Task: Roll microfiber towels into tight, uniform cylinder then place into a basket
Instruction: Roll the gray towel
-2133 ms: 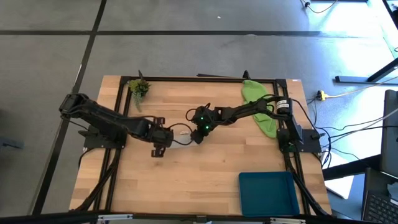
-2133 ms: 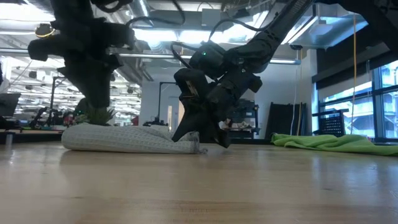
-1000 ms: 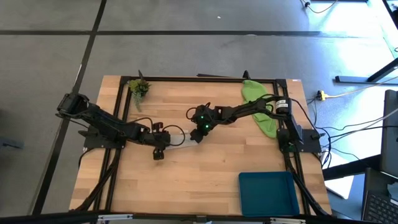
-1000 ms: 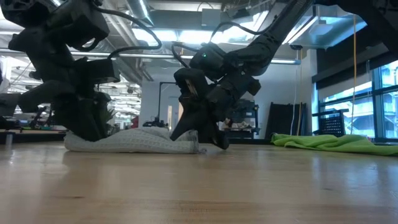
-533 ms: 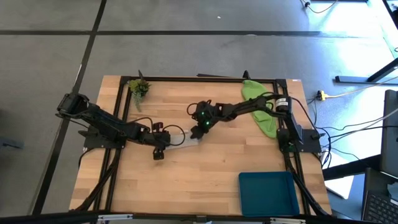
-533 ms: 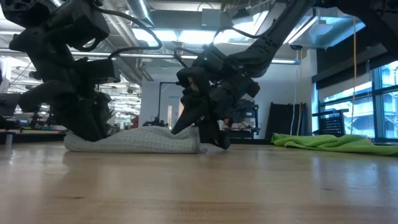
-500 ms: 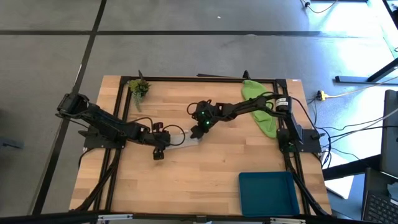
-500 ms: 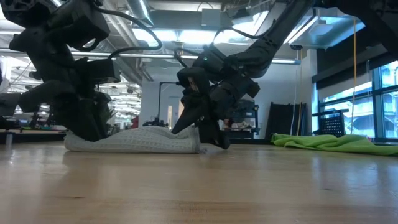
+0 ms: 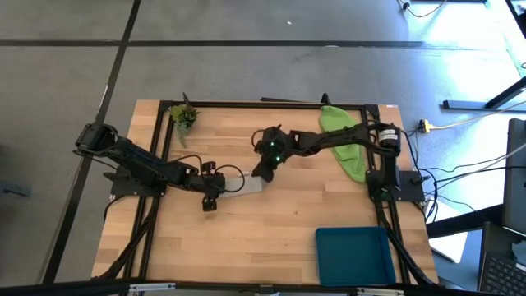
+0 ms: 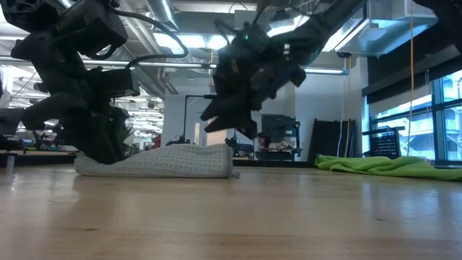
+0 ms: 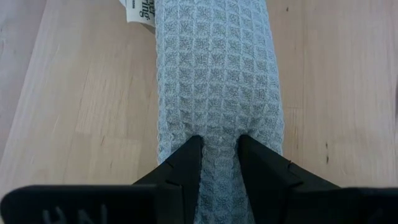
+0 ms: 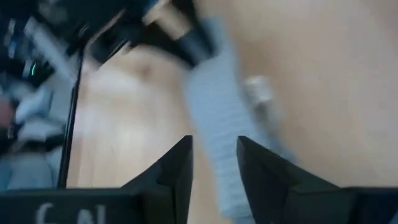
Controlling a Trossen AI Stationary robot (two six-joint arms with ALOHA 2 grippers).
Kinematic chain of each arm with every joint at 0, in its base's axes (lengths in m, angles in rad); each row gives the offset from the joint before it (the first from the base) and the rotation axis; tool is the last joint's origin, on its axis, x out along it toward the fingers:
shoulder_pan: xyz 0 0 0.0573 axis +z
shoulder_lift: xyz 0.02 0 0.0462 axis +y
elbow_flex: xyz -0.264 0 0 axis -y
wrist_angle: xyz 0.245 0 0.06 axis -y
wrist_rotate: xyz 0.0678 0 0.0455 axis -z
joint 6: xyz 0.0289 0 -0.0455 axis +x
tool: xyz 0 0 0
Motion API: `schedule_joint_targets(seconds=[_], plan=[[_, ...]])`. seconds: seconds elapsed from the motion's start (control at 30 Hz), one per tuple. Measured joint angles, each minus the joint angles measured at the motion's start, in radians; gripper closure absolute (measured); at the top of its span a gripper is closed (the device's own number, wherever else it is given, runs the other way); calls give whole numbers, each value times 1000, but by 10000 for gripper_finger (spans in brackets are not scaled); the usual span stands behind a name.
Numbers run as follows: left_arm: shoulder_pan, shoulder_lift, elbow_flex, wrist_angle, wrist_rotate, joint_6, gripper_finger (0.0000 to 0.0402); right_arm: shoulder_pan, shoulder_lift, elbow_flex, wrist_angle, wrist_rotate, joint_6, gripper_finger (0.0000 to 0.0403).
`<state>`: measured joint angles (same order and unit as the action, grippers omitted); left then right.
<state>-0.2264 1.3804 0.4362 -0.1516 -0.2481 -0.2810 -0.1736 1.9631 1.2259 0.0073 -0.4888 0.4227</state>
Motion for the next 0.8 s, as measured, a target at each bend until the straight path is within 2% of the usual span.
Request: schedule_joint_targets(seconds=[0.17, 0.3, 0.47, 0.63, 0.8], plan=[[0, 0, 0, 0, 0, -1, 295, 82, -5, 0, -6, 39, -194, 277], [0, 0, 0, 2, -11, 0, 295, 151, -5, 0, -10, 112, -386, 277], [-2, -3, -2, 9, -28, 1, 295, 211, -5, 0, -7, 122, -561, 277], [-4, 0, -8, 47, -44, 3, 295, 235, -5, 0, -1, 123, -637, 277], [-4, 2, -9, 74, -56, 2, 295, 237, -5, 0, -1, 123, -637, 277]])
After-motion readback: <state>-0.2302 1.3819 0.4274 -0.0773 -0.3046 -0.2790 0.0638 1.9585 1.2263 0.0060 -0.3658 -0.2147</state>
